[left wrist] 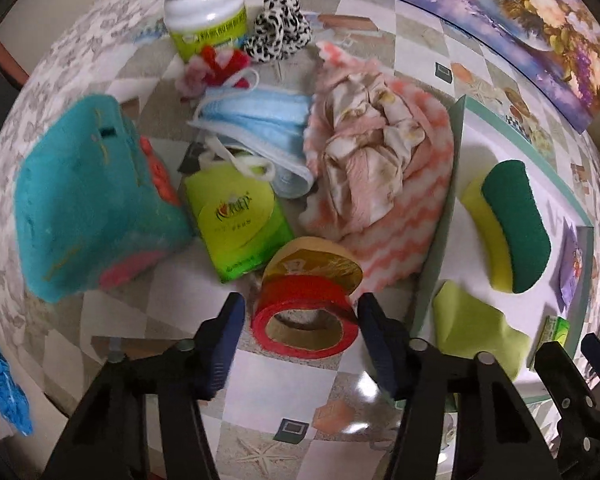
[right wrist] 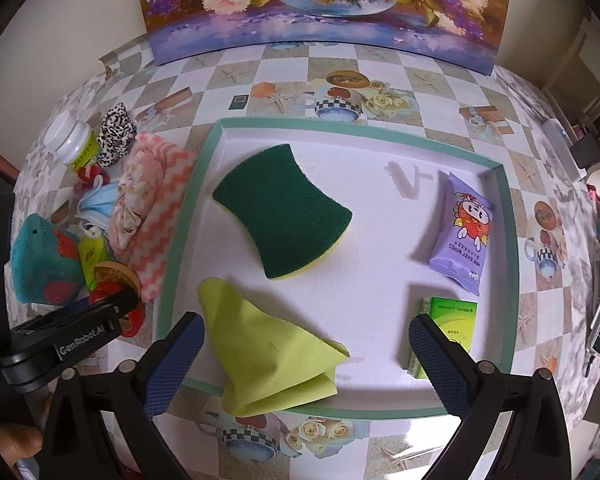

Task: Organize soft objects
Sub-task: 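Move the left tool onto the red tape roll and close on it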

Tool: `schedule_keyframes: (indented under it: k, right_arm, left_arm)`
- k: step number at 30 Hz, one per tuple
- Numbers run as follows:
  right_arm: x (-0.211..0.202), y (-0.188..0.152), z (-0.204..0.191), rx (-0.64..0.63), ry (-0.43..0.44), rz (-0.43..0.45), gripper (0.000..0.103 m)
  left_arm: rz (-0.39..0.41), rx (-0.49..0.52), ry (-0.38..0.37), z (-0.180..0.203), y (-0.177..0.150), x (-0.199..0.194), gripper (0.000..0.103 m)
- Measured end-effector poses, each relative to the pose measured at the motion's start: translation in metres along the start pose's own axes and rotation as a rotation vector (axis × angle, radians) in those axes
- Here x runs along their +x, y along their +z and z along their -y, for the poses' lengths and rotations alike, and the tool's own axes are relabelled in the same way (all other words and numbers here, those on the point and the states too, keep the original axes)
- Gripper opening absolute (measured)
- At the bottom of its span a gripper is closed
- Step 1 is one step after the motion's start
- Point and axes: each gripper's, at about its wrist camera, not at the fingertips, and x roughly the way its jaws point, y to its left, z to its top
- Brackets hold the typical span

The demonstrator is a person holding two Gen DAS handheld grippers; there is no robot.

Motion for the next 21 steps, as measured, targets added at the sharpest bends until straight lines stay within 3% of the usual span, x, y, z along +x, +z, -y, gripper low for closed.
schedule_keyframes:
  k: [11, 21]
  right_arm:
    - [0.006, 0.000, -0.002, -0.004, -0.009, -0.013, 0.103]
    - [-0.001, 0.003, -0.006, -0.007, -0.003, 0.023, 0.103]
  left_arm:
    - [0.008, -0.012, -0.025, -0.003, 0.000, 0.000, 0.055]
    - [0.092, -0.023, -0.060, -0.004, 0.006, -0.034, 0.055]
